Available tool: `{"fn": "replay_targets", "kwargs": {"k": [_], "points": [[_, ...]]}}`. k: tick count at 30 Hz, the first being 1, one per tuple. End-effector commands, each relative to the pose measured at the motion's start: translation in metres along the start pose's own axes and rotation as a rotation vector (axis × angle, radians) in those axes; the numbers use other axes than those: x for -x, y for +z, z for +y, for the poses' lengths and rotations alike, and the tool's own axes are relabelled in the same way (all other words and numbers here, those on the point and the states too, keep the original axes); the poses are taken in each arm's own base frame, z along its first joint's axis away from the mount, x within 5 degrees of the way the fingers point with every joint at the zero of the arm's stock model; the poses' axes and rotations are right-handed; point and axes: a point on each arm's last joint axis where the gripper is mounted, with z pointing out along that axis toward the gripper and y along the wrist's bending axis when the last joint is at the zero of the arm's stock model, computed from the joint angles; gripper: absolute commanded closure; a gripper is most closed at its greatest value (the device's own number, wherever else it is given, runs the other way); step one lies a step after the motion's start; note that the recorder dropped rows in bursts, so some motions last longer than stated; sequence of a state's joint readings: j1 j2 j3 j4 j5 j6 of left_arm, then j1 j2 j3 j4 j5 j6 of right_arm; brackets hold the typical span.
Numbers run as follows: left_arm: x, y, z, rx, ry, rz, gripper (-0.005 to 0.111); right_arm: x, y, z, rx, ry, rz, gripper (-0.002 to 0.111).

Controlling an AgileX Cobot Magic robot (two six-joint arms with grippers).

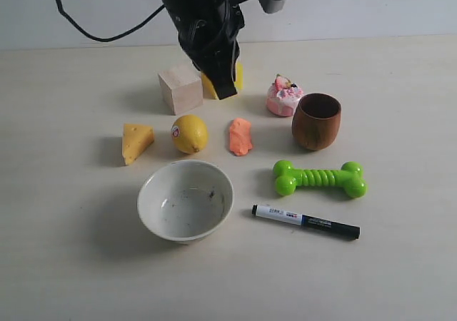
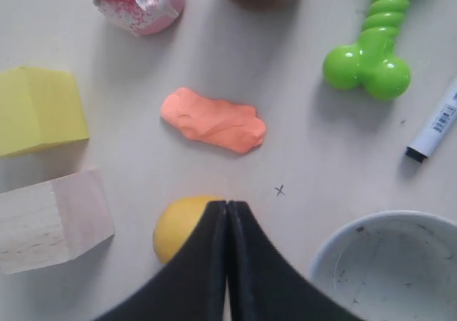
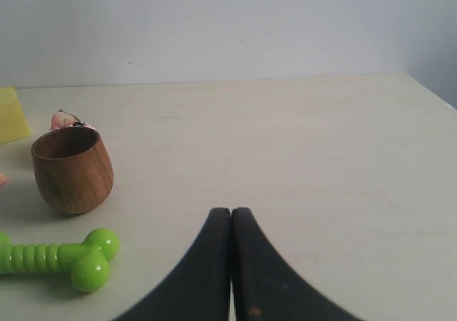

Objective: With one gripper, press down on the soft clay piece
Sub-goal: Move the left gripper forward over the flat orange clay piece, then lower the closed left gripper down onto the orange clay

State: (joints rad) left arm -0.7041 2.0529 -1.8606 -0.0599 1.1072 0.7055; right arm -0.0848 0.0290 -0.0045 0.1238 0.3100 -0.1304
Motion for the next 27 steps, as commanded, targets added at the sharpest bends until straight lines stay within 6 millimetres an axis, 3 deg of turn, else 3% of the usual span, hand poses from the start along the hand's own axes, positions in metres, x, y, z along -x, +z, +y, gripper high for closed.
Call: {"fn": "replay_targets", "kwargs": {"k": [1,8,15,27], "points": [[0.005,0.015,-0.003,-0.009,0.006,0.001,0.107,0.0,0.0,0.0,0.001,0.003,-0.01,0.108],[0.019,0.045,-0.017,-0.013,0.078,-0.013,0.107,0.0,0.0,0.0,0.001,0.003,-0.01,0.108],[0.019,0.058,-0.017,0.0,0.1,0.001,0.107,0.0,0.0,0.0,0.001,0.003,-0.01,0.108],[0.018,0.084,-0.01,0.069,-0.046,0.007,0.107,0.0,0.0,0.0,0.001,0.003,-0.01,0.108]]}}
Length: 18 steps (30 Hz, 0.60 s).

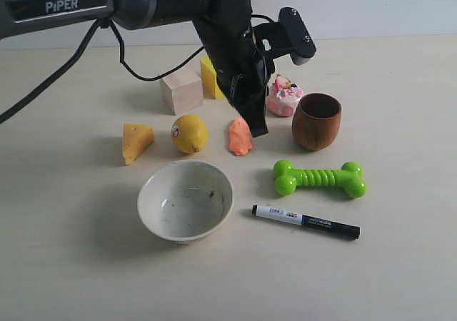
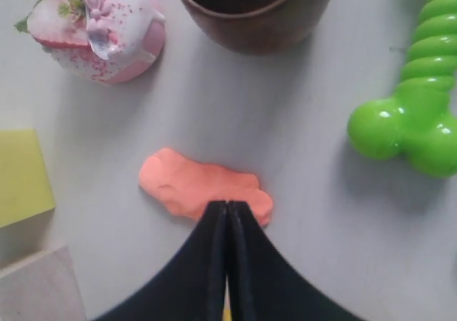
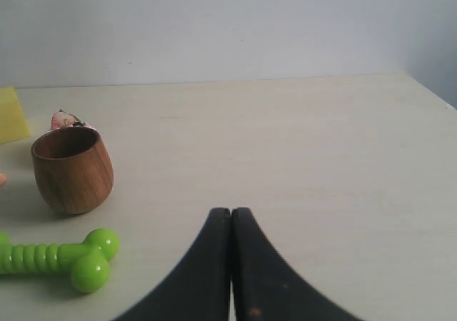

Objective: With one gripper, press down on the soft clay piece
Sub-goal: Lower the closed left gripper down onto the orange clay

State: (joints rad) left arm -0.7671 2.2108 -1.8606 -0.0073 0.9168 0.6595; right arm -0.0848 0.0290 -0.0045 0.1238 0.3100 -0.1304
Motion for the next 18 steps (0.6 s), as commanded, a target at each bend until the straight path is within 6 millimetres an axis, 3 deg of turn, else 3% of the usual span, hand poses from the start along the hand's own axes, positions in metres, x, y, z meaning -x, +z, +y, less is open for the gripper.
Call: {"fn": "replay_targets", "kwargs": {"k": [1,12,18], "points": [[-0.004,0.012,0.004,0.048,-0.107,0.037,0.107,0.0,0.0,0.0,0.001,0.003,-0.01,0.108],[-0.012,0.034,0.007,0.105,-0.344,0.092,0.107,-0.001,0.0,0.0,0.001,0.003,-0.005,0.108],[-0.013,0.041,0.006,0.099,-0.307,0.099,0.107,-0.001,0.0,0.0,0.001,0.003,-0.005,0.108]]}}
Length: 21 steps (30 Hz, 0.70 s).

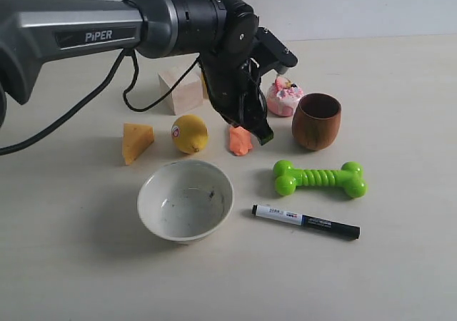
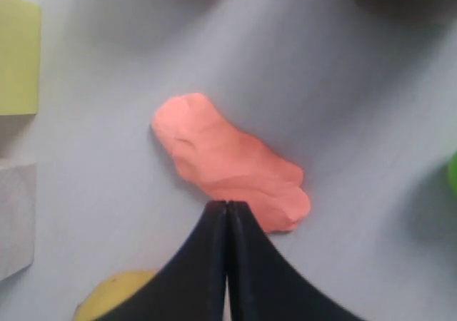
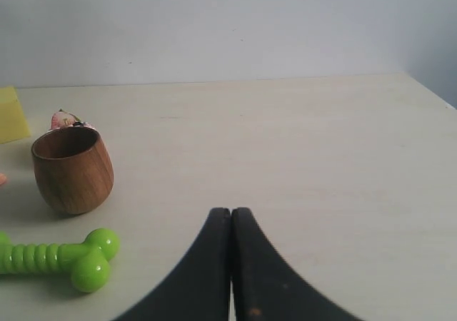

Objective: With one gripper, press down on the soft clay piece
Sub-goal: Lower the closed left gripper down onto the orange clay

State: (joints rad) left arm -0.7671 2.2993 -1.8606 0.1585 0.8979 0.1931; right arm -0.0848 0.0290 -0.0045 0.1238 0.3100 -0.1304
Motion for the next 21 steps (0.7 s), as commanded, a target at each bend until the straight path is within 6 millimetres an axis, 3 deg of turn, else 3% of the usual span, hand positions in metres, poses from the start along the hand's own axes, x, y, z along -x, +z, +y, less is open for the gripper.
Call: {"fn": "replay_targets", "kwargs": {"k": [1,8,15,21], "points": [[0.003,0.0,0.001,0.012,0.071,-0.023,0.107,-0.001,0.0,0.0,0.001,0.003,-0.005,0.108],[-0.004,0.015,0.01,-0.018,0.147,-0.006,0.107,-0.001,0.0,0.0,0.001,0.003,-0.005,0.108],[-0.001,0.014,0.004,-0.07,0.304,-0.045,0.107,-0.001,0.0,0.0,0.001,0.003,-0.005,0.108],[-0.001,0.016,0.013,-0.053,0.309,-0.073,0.107,-0.001,0.0,0.0,0.001,0.003,-0.005,0.108]]}}
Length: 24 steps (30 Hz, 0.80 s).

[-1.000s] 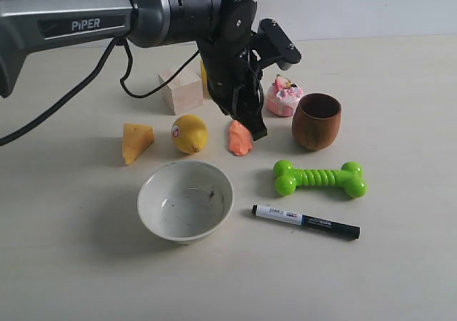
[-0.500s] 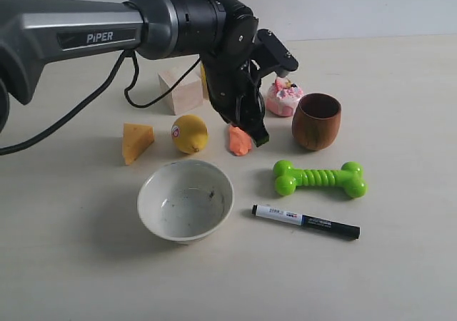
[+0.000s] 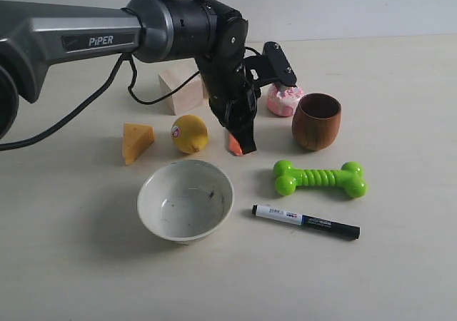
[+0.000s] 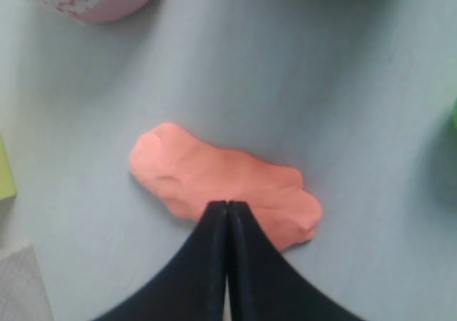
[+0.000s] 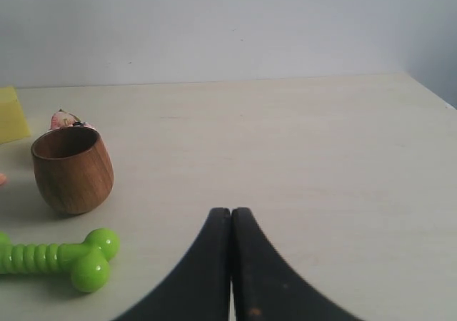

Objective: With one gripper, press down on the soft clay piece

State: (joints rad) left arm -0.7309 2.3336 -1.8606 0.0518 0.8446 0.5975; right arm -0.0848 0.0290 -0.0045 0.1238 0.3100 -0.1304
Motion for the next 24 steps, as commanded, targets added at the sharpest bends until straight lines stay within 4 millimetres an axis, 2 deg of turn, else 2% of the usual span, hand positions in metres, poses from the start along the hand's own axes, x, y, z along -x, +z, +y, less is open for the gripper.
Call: {"fn": "replay_targets", "kwargs": {"k": [1,7,24], "points": [[0.0,-0.002,0.006,0.012,0.005,-0.031,0.107,-0.001,0.0,0.0,0.001,0.003,-0.005,0.108],[0.001,0.002,0.006,0.008,0.025,-0.042,0.107,-0.001,0.0,0.0,0.001,0.003,-0.005,0.108],[-0.009,0.038,-0.004,-0.042,0.023,0.018,0.107,-0.001,0.0,0.0,0.001,0.003,-0.005,0.108]]}}
